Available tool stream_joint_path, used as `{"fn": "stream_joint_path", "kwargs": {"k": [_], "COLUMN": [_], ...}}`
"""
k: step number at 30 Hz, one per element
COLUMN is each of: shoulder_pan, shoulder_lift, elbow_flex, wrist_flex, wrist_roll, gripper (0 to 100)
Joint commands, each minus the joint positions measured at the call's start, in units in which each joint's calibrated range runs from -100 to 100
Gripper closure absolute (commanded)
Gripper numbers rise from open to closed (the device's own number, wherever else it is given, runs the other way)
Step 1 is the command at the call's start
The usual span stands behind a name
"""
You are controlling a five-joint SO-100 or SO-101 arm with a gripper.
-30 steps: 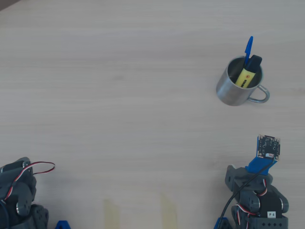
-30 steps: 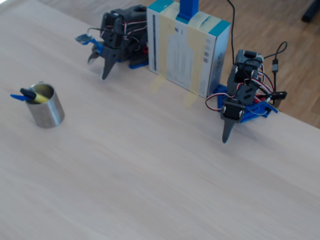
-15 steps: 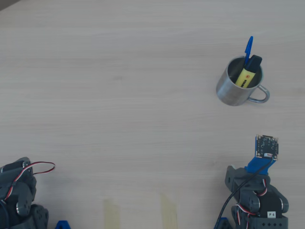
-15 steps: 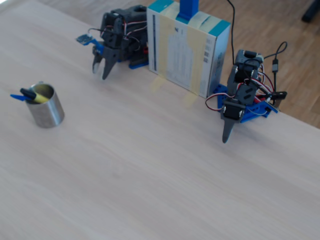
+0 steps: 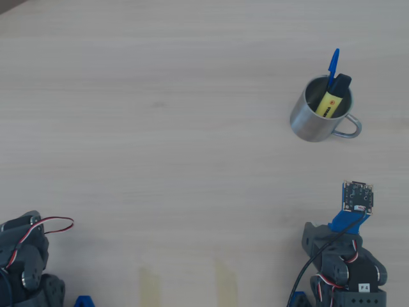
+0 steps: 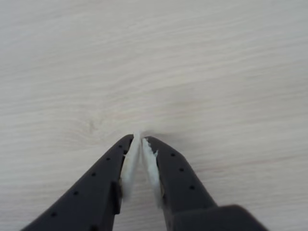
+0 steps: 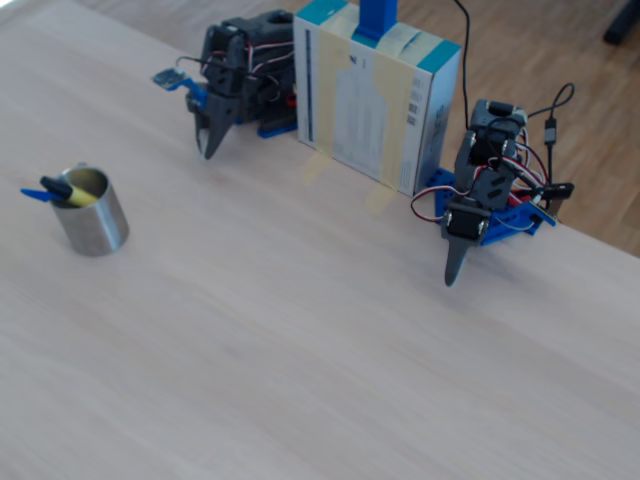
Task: Grab the yellow pen and put it in the silver cup.
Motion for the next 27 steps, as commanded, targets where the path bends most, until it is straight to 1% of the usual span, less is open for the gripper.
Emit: {"fn": "stream_joint_path", "kwargs": {"k": [1, 27], "shoulder_pan": [0.45, 0.02], "shoulder_lift": [0.41, 0.66], "elbow_flex": [0.45, 0.45], "wrist_flex": [1.08, 0.91], "wrist_roll": [0.21, 0.16], "gripper": [98, 97]}}
